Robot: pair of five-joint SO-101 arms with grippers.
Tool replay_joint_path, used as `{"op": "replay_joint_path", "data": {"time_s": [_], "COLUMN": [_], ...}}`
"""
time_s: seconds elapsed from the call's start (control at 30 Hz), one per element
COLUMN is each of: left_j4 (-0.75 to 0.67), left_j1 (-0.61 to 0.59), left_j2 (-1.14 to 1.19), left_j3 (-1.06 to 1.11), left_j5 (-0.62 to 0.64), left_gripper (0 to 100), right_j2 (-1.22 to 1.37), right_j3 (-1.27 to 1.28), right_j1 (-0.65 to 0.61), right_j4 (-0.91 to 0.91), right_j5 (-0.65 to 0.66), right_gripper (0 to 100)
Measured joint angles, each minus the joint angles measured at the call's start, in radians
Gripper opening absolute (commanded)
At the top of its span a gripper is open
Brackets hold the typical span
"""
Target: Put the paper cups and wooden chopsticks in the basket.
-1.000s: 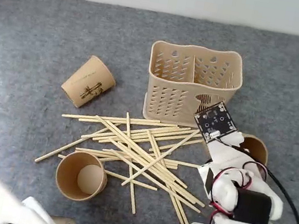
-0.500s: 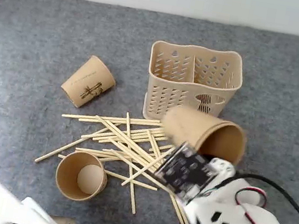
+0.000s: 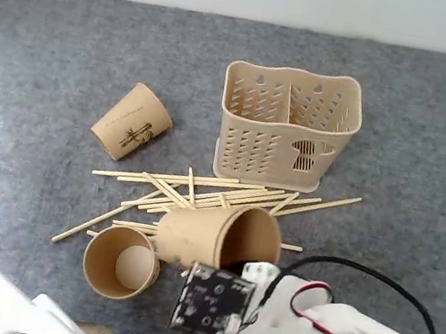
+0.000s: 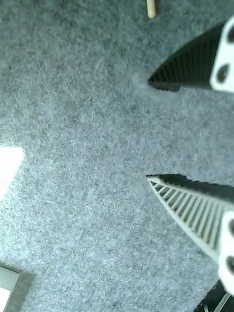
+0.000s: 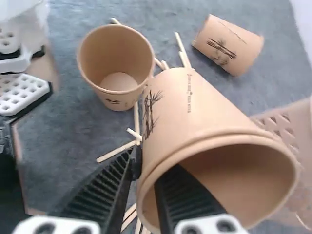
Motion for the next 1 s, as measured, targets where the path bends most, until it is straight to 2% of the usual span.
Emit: {"op": "replay_joint_path", "data": {"time_s": [0.3, 0.7, 1.0], "left_j4": [0.0, 0.0, 0.0], "left_j1": [0.0, 0.0, 0.0], "left_j2": [0.0, 0.0, 0.0], "left_j3": [0.0, 0.031, 0.031], "left_j5": [0.0, -0.003, -0.005], "left_gripper": [27, 27, 27], "right_j2": [0.084, 0.196, 0.204], "right_j3": [0.0, 0.003, 0.241], "right_j1": [-0.12, -0.207, -0.207], "right_j4": [-0.052, -0.137, -0.305], "right_j5": [0.005, 0.009, 0.06], "right_gripper": [0.9, 0.9, 0.9]}}
